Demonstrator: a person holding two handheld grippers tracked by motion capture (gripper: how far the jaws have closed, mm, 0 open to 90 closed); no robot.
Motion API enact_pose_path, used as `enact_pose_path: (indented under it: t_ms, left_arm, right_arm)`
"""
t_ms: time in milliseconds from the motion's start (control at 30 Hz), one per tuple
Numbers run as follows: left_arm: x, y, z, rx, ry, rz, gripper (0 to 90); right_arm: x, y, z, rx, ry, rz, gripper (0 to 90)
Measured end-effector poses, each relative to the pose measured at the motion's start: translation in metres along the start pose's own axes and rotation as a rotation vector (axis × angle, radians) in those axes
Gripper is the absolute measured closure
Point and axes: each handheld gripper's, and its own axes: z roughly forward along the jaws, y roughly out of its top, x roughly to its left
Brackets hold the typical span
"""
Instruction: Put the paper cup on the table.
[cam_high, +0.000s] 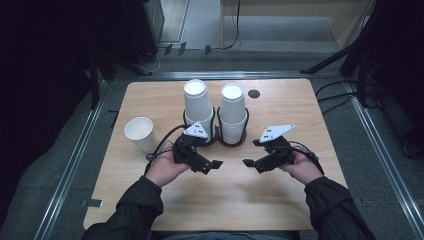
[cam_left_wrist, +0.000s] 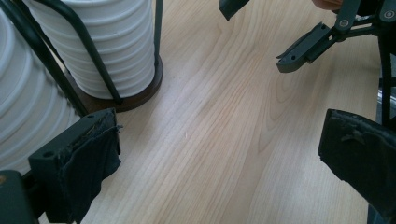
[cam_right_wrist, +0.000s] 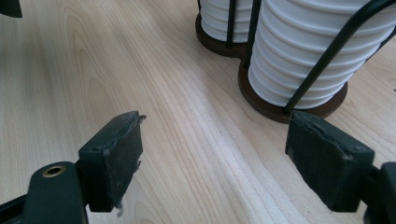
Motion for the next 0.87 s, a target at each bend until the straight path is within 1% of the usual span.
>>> enact_pose_path:
  t_ms: [100, 200, 267, 367, 500, 600, 700, 800, 867]
  left_arm:
    - [-0.0007, 0.0004, 0.0018, 0.0, -0.002, -0.002, 0.0]
    - [-0.0008, 0.0003, 0.0029, 0.003, -0.003, 0.008, 0.0]
    - [-0.0016, 0.0007, 0.0037, -0.005, 0.004, 0.012, 0.0]
    - [-0.0005, 0.0015, 0.003, -0.022, -0.012, -0.002, 0.0]
    - [-0.0004, 0.0008, 0.0038, -0.013, -0.001, 0.007, 0.0]
    - [0.0, 0.0, 0.0042, -0.008, -0.003, 0.007, 0.0]
    - [0.0004, -0.0003, 0.0043, -0.005, -0.005, 0.01, 0.0]
    - [0.0, -0.0006, 0.0046, -0.008, -0.003, 0.016, 0.0]
    - [0.0005, -0.0017, 0.0061, -0.003, 0.009, 0.024, 0.0]
  right_arm:
    - [-0.0002, -0.0005, -0.0004, -0.001, -0.001, -0.001, 19.2]
    - [0.0001, -0.0005, -0.0003, -0.001, -0.001, -0.001, 19.2]
    - [0.0003, -0.0003, -0.0001, -0.002, -0.001, -0.003, 19.2]
    - [0.0003, -0.0003, 0.0005, 0.0, 0.0, -0.003, 19.2]
    - [0.0008, -0.0002, 0.0002, -0.001, 0.001, -0.005, 19.2]
    - [0.0006, -0.0003, 0.0002, 0.002, 0.001, -0.007, 19.2]
    - [0.0016, 0.0, 0.0002, 0.001, 0.001, -0.019, 19.2]
    - [0.0034, 0.0003, 0.0, -0.001, -0.003, -0.05, 19.2]
    - [0.0031, -0.0003, 0.0004, 0.002, -0.011, -0.068, 19.2]
